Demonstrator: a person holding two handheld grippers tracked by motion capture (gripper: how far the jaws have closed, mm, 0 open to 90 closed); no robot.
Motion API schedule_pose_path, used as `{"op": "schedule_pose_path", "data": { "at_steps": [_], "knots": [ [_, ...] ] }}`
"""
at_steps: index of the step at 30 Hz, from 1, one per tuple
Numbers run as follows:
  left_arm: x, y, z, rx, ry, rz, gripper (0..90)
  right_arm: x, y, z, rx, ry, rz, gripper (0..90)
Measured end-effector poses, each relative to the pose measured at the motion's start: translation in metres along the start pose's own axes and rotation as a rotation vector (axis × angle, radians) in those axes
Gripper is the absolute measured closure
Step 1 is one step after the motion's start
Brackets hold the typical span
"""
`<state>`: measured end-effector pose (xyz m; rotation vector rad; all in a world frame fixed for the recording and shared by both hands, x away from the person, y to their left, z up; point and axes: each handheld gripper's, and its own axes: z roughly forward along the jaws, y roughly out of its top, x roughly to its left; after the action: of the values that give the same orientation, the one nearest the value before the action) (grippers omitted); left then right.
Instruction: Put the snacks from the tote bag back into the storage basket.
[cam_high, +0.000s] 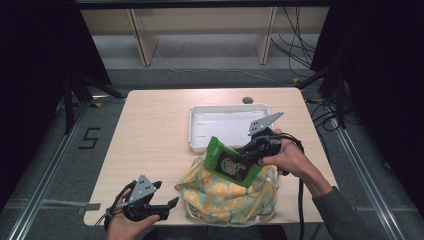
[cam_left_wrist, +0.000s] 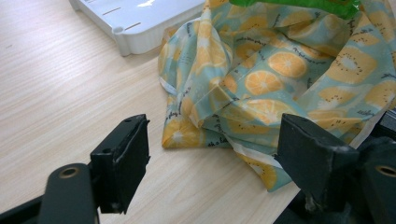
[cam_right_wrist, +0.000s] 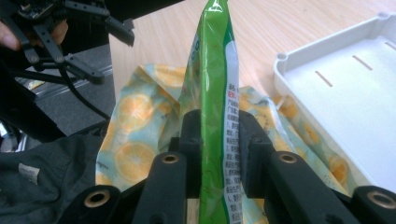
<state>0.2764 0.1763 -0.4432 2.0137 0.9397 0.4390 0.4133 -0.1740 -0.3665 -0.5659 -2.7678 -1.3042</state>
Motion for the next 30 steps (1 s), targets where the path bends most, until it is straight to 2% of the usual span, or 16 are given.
{"op": "schedule_pose_path", "data": {
  "at_steps": [1, 2, 3, 6, 7, 8, 9, 11, 15, 16, 17, 18, 21, 22, 27, 30],
  "knots": [
    [0.001, 0.000, 0.000, 0.010, 0.000, 0.020, 24.6, 0.000, 0.001, -0.001, -0.003, 0.004, -0.005, 75.7],
    [0.001, -0.001, -0.001, 0.021, -0.004, 0.031, 24.5, 0.001, 0.001, -0.002, -0.007, -0.002, 0.013, 75.7],
    [0.001, -0.001, -0.001, 0.021, -0.004, 0.031, 24.5, 0.001, 0.002, -0.004, -0.009, -0.006, -0.002, 75.6],
    [0.000, -0.001, 0.000, 0.024, 0.003, 0.031, 24.5, 0.001, 0.005, -0.008, -0.028, -0.012, -0.002, 75.7],
    [0.001, -0.001, -0.001, 0.036, 0.004, 0.044, 24.5, 0.001, 0.005, -0.009, -0.029, -0.006, 0.006, 75.7],
    [0.001, -0.001, 0.000, 0.034, -0.002, 0.045, 24.4, 0.000, 0.006, -0.011, -0.038, -0.018, -0.009, 75.7],
    [0.001, -0.001, 0.000, 0.038, -0.002, 0.031, 24.4, 0.000, 0.007, -0.014, -0.038, -0.020, -0.001, 75.7],
    [0.001, -0.001, 0.000, 0.035, 0.001, 0.031, 24.2, -0.002, 0.007, -0.015, -0.054, -0.026, -0.008, 75.7],
    [0.001, -0.002, 0.001, 0.043, 0.009, 0.031, 24.2, -0.009, 0.008, -0.027, -0.084, -0.044, 0.026, 75.7],
    [0.002, -0.002, 0.001, 0.047, 0.002, 0.038, 24.1, -0.012, 0.008, -0.029, -0.095, -0.057, 0.021, 75.7],
    [0.002, -0.002, 0.001, 0.044, -0.002, 0.039, 24.0, -0.011, 0.007, -0.031, -0.098, -0.055, 0.057, 75.7],
    [0.001, -0.002, 0.001, 0.052, 0.003, 0.035, 24.0, -0.014, 0.007, -0.033, -0.107, -0.061, 0.066, 75.7],
    [0.001, -0.002, 0.001, 0.050, 0.001, 0.040, 24.0, -0.021, 0.005, -0.038, -0.126, -0.081, 0.082, 75.7],
    [-0.001, -0.003, 0.002, 0.044, 0.002, 0.019, 24.0, -0.024, 0.004, -0.039, -0.133, -0.093, 0.087, 75.7],
    [0.000, -0.002, 0.003, 0.045, 0.000, 0.045, 24.0, -0.033, 0.000, -0.044, -0.159, -0.131, 0.124, 75.7],
    [-0.001, -0.002, 0.002, 0.048, 0.001, 0.031, 24.1, -0.039, -0.003, -0.048, -0.171, -0.159, 0.135, 75.7]
  ]
}}
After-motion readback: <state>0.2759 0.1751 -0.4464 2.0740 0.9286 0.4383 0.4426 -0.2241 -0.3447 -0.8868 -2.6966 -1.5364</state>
